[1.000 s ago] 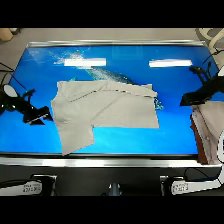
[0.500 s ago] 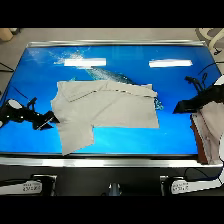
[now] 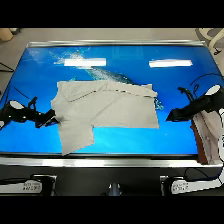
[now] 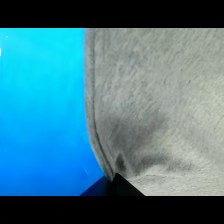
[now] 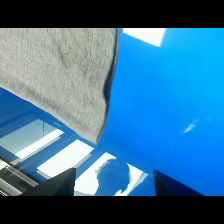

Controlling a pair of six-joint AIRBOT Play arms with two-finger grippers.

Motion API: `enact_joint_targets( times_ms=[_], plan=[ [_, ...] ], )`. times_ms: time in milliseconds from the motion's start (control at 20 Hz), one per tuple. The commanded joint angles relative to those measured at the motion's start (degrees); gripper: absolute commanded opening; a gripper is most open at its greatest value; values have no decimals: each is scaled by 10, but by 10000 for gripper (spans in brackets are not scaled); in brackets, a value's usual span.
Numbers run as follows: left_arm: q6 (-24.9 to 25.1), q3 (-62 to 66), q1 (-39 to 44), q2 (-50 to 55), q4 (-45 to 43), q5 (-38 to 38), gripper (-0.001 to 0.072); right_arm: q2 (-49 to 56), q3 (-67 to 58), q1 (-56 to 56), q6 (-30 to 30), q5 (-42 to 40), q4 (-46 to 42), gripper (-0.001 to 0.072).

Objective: Fold the shirts.

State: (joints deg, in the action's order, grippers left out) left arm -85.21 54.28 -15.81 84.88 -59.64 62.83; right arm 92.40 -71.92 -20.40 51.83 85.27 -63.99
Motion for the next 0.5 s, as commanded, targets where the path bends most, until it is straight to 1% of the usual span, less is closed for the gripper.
enact_joint_targets(
  times_ms=[0,100,200,350,450],
  plan=[
    [31,0,0,-1,42,-1,30,0,62,0,-11,-62,48,533],
    [45,0,0,-3,53,6,31,0,96,0,-17,-97,84,533],
    [45,0,0,-6,53,7,31,0,116,0,-22,-115,104,532],
    [45,0,0,-10,53,7,31,0,132,4,-23,-120,112,530],
    [45,0,0,-11,53,7,31,0,136,30,-26,-132,113,529]
  ],
)
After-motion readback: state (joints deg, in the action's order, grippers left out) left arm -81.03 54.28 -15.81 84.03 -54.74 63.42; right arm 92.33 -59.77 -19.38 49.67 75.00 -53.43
